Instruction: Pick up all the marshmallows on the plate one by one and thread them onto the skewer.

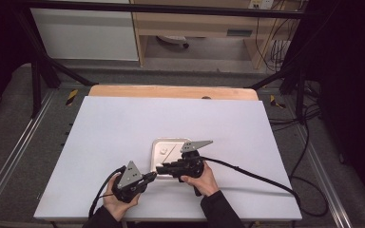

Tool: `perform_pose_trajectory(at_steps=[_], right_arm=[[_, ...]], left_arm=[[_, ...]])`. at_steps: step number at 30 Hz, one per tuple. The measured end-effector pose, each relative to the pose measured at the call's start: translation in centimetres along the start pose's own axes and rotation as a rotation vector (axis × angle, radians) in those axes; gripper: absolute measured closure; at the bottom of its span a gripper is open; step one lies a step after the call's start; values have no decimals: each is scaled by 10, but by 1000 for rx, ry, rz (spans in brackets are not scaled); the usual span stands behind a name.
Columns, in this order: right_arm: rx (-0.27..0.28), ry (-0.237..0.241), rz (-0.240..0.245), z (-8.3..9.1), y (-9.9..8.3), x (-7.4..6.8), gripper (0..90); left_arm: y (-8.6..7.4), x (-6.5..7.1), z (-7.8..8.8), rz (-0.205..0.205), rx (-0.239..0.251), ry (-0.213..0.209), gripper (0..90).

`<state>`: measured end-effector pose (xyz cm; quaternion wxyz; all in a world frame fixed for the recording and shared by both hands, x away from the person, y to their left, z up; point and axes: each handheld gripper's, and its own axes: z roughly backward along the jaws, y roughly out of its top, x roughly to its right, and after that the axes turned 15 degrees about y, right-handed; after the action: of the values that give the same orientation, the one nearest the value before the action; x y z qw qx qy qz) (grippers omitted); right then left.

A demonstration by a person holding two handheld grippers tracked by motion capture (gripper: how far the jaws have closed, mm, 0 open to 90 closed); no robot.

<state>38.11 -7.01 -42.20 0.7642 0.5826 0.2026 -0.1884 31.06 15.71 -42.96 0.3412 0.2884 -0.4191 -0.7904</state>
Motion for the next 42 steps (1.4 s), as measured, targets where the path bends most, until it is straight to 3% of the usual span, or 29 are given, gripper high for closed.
perform_pose_trajectory(at_steps=[7, 10, 13, 21, 25, 32, 34, 40, 41, 42], right_arm=[[34, -99, 28, 14, 4, -4, 464], [43, -173, 46, 24, 6, -5, 336], [14, -253, 77, 31, 7, -4, 207], [-32, -373, 89, 44, 8, 7, 44], [-74, -418, 63, 41, 2, 16, 26], [-111, -442, 16, 29, -9, 30, 58], [-132, -440, 25, 26, -12, 32, 80], [-121, -426, 36, 18, -18, 34, 257], [-115, -420, 38, 17, -19, 34, 282], [-116, -418, 36, 16, -20, 33, 300]], left_arm=[[-5, -13, -3, 79, -36, -5, 891], [-7, -17, -3, 97, -44, 1, 890], [-9, -21, -4, 117, -57, -3, 890], [-11, -25, -6, 108, -52, -26, 888], [-12, -26, -7, 120, -56, -32, 888], [-13, -26, -8, 125, -62, -41, 887], [-13, -26, -8, 124, -65, -40, 886], [-13, -27, -8, 126, -62, -45, 886], [-14, -26, -5, 137, -92, -18, 886], [-14, -26, -5, 137, -92, -19, 886]])
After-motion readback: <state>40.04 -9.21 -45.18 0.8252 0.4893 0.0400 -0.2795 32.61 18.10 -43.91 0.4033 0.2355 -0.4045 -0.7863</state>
